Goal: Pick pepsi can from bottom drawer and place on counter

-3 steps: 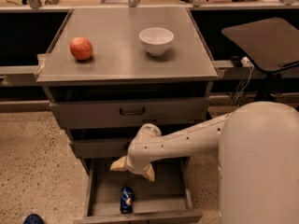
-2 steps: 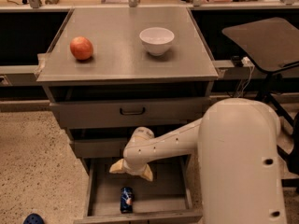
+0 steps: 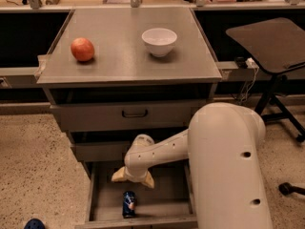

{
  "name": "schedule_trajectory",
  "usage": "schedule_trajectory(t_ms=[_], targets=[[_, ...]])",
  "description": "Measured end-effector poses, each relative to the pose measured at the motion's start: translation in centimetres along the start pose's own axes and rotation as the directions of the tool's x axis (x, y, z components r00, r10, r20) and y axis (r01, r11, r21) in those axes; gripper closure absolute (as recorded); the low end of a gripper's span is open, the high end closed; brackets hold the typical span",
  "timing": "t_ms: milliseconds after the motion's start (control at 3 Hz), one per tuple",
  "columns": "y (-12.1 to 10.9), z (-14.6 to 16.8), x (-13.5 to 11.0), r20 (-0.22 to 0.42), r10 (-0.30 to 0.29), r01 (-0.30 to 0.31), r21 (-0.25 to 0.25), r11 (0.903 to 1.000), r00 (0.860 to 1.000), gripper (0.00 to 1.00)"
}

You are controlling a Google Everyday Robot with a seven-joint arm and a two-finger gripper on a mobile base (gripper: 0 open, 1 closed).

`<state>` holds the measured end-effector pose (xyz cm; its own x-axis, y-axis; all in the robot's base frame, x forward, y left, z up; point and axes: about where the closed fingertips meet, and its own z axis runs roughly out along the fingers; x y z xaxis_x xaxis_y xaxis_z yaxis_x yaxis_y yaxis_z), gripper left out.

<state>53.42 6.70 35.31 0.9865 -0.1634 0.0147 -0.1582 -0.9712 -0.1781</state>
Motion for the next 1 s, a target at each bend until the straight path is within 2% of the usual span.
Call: schedule_trajectory(t_ms=[333, 667, 1000], targets=[[-0.1, 1.2, 0.1, 0.022, -0.008, 0.008, -0.010, 0.9999, 1.000, 0.00], [-0.4, 4.3, 0.2, 0.018, -0.023, 0.023, 0.000, 0.9997, 1.000, 0.00], [-1.2, 7.2, -0.1, -0.010, -0.065, 0.064, -0.008, 0.9979, 0.998, 0.00]])
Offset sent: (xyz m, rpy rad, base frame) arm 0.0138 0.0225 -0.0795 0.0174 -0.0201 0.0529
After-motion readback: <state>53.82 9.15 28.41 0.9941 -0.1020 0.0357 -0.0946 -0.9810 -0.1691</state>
